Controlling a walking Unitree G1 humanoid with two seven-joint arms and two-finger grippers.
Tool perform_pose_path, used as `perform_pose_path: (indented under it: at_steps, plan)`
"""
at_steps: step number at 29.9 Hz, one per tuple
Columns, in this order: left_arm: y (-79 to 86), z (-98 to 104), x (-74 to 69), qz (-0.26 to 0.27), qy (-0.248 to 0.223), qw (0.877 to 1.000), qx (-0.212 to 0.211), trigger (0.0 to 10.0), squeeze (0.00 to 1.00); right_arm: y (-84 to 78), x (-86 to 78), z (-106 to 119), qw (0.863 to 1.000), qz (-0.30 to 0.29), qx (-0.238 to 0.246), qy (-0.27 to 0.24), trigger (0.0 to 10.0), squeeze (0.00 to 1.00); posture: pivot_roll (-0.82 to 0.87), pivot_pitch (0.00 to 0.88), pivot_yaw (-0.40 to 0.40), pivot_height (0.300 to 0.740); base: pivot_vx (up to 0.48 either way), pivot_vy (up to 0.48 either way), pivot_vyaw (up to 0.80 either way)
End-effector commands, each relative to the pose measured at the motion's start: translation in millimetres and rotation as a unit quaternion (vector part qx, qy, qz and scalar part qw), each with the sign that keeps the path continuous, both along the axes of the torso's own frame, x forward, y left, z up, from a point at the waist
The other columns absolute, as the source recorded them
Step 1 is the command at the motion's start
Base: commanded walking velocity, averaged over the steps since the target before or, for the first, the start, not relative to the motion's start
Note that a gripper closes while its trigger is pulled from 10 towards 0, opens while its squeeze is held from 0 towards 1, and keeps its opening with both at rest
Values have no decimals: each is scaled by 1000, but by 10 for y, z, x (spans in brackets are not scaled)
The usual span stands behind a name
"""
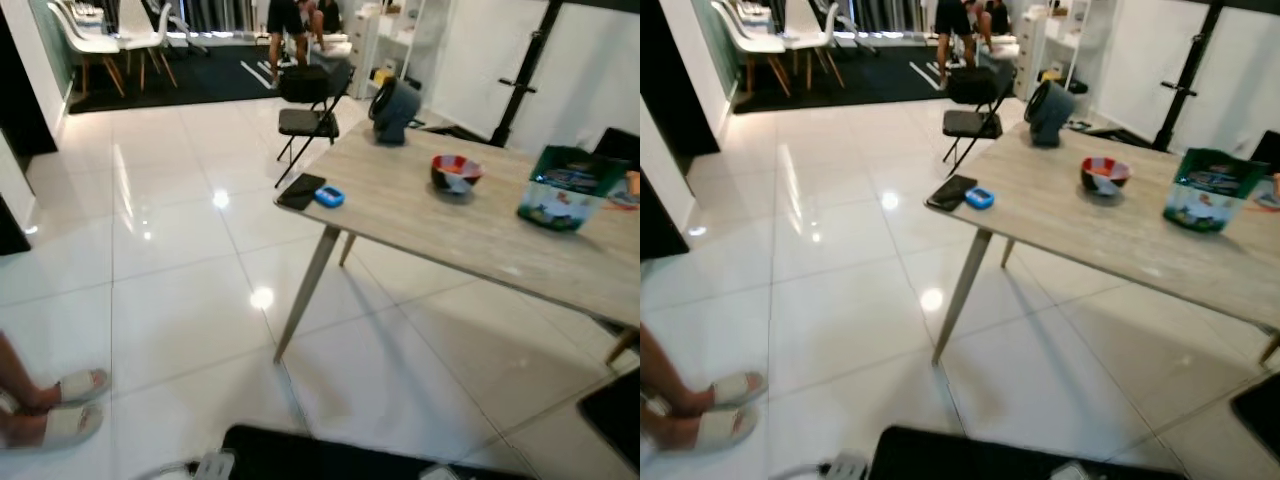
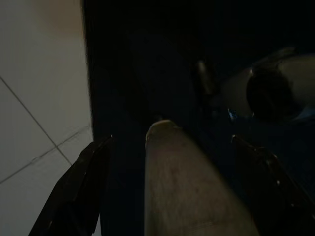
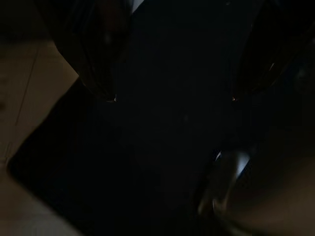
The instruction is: Restocking fridge
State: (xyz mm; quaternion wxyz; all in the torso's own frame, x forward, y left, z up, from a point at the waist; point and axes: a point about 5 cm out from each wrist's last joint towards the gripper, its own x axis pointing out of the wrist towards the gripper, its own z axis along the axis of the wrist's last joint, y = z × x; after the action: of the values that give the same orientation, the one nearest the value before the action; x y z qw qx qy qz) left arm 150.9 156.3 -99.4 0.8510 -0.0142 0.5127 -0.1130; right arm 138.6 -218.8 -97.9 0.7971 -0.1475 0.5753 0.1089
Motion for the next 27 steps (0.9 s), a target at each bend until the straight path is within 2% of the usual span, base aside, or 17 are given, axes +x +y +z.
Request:
perform_pose_path:
  at_steps: [1, 9, 17, 27]
  plan:
    - [-5, -38, -100, 2, 15, 1000, 0, 10000, 0, -20, -30, -7, 1000, -7, -4, 5, 10000, 0, -68, 0, -29, 740, 0, 0, 0]
    - [18, -47, -129, 1, 20, 1000, 2, 10000, 0, -9, 12, 3, 1000, -8, -8, 2, 10000, 0, -64, 0, -25, 740, 0, 0, 0]
    - [94, -68, -206, 0, 30, 1000, 9, 10000, 0, 78, 78, 8, 1000, -9, -5, -4, 10000, 0, -59, 0, -19, 740, 0, 0, 0]
    - [155, -82, -262, -1, 39, 999, 20, 10000, 0, 26, 43, 5, 1000, -12, -10, -1, 10000, 0, -60, 0, -10, 740, 0, 0, 0]
